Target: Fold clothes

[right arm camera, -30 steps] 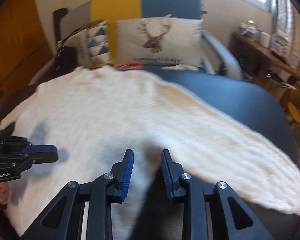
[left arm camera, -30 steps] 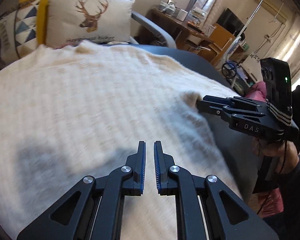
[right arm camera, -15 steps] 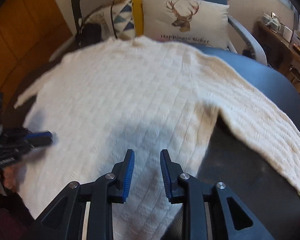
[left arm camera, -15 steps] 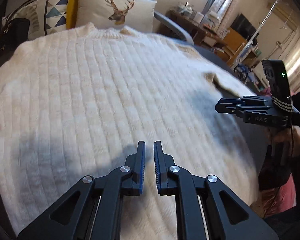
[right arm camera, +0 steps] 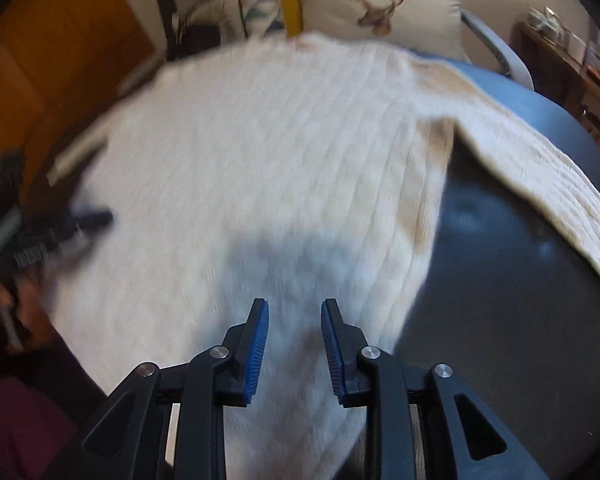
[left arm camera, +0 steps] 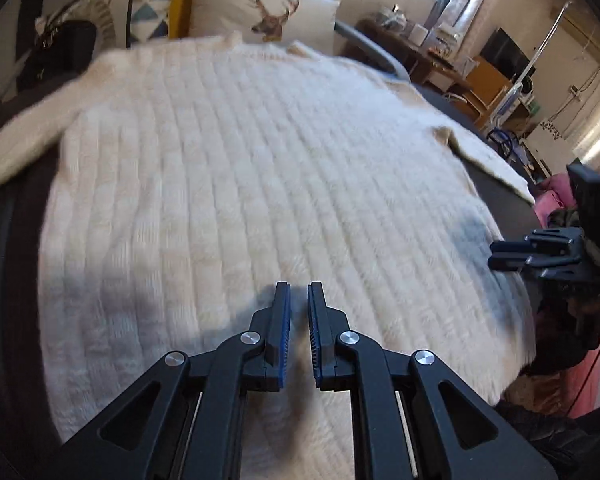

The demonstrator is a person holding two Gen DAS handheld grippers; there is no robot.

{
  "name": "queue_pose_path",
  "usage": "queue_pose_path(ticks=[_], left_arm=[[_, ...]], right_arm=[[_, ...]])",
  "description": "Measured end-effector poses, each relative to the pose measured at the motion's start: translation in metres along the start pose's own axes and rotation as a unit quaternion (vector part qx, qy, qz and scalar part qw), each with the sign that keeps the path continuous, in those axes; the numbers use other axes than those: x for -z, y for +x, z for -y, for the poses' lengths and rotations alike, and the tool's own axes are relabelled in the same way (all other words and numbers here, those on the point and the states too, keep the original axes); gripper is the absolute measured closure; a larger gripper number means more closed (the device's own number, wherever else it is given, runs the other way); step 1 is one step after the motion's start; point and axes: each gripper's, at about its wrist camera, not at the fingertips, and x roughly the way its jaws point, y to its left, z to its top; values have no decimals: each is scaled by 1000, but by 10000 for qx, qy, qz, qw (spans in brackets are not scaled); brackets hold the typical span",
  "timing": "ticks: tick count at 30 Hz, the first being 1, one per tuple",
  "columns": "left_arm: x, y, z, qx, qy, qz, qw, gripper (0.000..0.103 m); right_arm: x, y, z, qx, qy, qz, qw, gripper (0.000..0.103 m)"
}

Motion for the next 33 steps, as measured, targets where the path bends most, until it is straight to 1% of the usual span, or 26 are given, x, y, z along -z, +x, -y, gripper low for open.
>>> queue_pose_path(ticks=[1, 3, 6, 8, 10, 12, 13, 15, 16, 17, 18, 19, 20, 21, 22, 23, 24, 25, 26, 27, 28, 29, 30, 31, 32, 33], left_arm=[[2, -1, -2, 34, -37, 37, 10000, 94], [5, -5, -5, 135, -164, 112, 9997, 94], [12, -19, -9, 243, -299, 281, 9989, 94], [19, -29, -12, 294, -328, 378, 9983, 94], [33, -42, -17, 273, -342, 348, 9984, 94], [44, -43, -23, 52, -307, 233, 9992, 94], [47, -34, -24, -94, -269, 93, 9996, 94], [53, -34, -29, -22, -292, 131, 9995, 94], [53, -35, -30, 17, -319, 91, 9994, 94], [53, -38, -31, 34, -335, 93, 9994, 94], [53, -42, -31, 164, -400, 138, 9990, 94], [52, -46, -32, 294, -465, 182, 9983, 94], [52, -50, -32, 438, -530, 230, 9974, 94], [50, -56, -30, 717, -596, 324, 9951, 94], [49, -60, -27, 809, -578, 389, 9943, 94], [48, -62, -21, 830, -487, 433, 9944, 94], [47, -60, -12, 773, -307, 405, 9957, 94], [46, -58, -3, 716, -127, 368, 9967, 94], [49, -52, 4, 653, 60, 222, 9976, 94], [52, -46, 12, 582, 246, 77, 9980, 94], [56, -37, 17, 413, 436, -63, 9982, 94], [62, -26, 21, 201, 673, -305, 9971, 94], [66, -25, 21, 165, 754, -280, 9966, 94], [69, -24, 21, 129, 834, -256, 9961, 94], [72, -23, 20, 100, 902, -235, 9956, 94], [72, -24, 17, 156, 834, -255, 9961, 94]], right_arm=[[8, 1, -3, 148, -135, -41, 9998, 76], [15, -1, -5, 159, -134, 154, 9997, 76], [11, -8, -4, 40, 306, 188, 9993, 76], [12, -17, -27, -227, -29, 397, 9990, 76], [16, -19, -53, -526, -343, 429, 9971, 76], [26, -19, -76, -726, -634, 361, 9947, 76], [31, -15, -87, -625, -834, 261, 9942, 76], [42, 0, -104, -82, -1265, 11, 9919, 76], [47, 2, -110, 98, -1513, 75, 9884, 79], [49, 2, -111, 128, -1599, 84, 9870, 84], [50, 2, -112, 143, -1650, 78, 9862, 86], [48, 1, -110, 114, -1610, 31, 9869, 92], [46, 0, -110, 89, -1590, -4, 9872, 96], [43, -2, -111, 41, -1584, 9, 9874, 97], [39, -7, -114, -92, -1573, 100, 9875, 97], [33, -10, -119, -294, -1534, 203, 9875, 96], [27, -11, -123, -536, -1484, 254, 9872, 96], [22, -12, -128, -723, -1444, 313, 9864, 90], [17, -10, -133, -770, -1443, 382, 9858, 76], [14, -6, -138, -818, -1470, 394, 9850, 74], [14, -1, -141, -777, -1536, 345, 9845, 74], [15, 7, -146, -641, -1641, 235, 9841, 74], [21, 16, -151, -509, -1777, 101, 9827, 74], [29, 20, -153, -385, -1957, 81, 9799, 74], [35, 24, -156, -267, -2136, 94, 9765, 77], [39, 24, -158, -167, -2290, 168, 9731, 81]])
